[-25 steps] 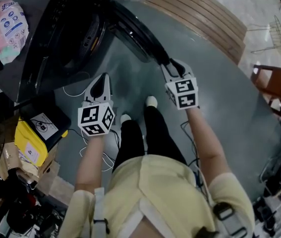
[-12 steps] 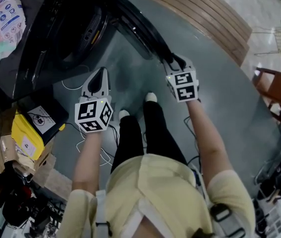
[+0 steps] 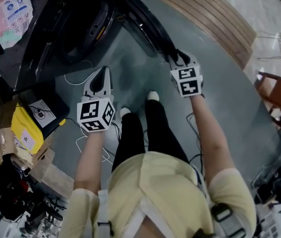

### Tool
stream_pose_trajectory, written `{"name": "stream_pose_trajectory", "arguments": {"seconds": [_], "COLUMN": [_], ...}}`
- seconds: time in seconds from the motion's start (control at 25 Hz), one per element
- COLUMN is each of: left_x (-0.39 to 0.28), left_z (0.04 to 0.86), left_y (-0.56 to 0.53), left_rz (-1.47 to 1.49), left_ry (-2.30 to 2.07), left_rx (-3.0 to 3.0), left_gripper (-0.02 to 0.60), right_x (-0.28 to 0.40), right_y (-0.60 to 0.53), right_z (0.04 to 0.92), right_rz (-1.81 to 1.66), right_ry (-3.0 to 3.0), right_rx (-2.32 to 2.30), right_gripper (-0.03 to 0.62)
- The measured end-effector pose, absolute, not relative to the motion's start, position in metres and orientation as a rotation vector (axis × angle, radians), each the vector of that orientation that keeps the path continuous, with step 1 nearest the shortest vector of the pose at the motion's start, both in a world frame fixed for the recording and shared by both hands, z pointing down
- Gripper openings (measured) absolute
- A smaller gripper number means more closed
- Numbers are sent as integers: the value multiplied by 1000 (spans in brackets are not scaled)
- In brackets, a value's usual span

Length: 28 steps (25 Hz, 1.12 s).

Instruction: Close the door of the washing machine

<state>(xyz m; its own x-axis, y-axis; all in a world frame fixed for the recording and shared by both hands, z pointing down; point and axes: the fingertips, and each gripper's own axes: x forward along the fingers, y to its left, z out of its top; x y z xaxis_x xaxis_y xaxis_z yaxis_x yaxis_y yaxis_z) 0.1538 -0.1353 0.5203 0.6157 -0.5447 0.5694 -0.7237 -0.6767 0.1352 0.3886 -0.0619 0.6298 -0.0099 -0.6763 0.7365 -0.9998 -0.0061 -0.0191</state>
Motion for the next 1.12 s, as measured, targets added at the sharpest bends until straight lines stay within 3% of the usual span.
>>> {"name": "stream_pose_trajectory", "arguments": {"seconds": [0.4, 1.12], "left_x": [132, 50], "left_z": [510, 509], "left_y": [-123, -118], "left_rz": [672, 620], "left_ry": [-1090, -1223], "left_rx": [2465, 2390], "left_gripper": [9, 9], "right_x": [390, 313], "right_y": [-57, -56], "right_z": [628, 630], "right_rz": [741, 774], "right_ry": [-1688, -1672], "right_rx": [1732, 1703], "right_gripper": [48, 46]}}
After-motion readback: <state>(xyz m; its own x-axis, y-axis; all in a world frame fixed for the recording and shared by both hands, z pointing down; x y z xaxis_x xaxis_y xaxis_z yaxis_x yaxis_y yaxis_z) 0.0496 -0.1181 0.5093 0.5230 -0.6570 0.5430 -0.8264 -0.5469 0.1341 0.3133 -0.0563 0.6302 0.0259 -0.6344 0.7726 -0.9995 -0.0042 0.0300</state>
